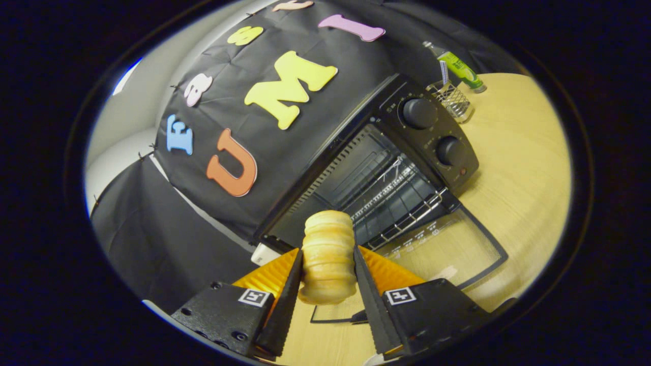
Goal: Open the toaster oven, put the food inside, and close the toaster oven door.
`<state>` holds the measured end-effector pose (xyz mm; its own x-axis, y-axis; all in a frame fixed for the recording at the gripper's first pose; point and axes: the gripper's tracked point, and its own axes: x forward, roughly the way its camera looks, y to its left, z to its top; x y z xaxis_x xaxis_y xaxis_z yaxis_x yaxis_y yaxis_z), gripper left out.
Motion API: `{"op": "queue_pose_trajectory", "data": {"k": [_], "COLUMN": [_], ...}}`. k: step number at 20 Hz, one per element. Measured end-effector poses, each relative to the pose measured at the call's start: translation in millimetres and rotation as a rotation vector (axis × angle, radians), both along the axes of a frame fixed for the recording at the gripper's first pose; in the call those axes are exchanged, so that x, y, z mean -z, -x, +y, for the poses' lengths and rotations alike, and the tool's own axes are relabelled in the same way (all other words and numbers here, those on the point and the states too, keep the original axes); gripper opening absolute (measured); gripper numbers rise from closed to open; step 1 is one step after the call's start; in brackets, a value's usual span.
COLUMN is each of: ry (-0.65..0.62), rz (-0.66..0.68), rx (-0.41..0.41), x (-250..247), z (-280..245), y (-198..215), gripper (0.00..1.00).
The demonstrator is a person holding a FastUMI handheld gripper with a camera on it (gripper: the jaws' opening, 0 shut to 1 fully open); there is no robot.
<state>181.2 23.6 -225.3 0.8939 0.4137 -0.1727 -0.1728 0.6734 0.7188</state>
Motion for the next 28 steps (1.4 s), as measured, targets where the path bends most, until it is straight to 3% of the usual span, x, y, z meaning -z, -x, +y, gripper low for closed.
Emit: {"op": "queue_pose_trajectory", "data": {"k": [6, 9, 17, 22, 28], "ry": [0.083, 0.062, 0.023, 0.051, 0.039], "rz": [-0.024, -0.021, 0.005, -0.015, -0.024], "rx": [0.012, 0.035, 0.067, 0.036, 0.008], "x": [-5, -6, 4, 1, -13], "z": [5, -1, -10, -1, 4], "y": [-61, -86, -103, -93, -60], "gripper": [0.68, 0.68, 0.69, 0.99, 1.0]}}
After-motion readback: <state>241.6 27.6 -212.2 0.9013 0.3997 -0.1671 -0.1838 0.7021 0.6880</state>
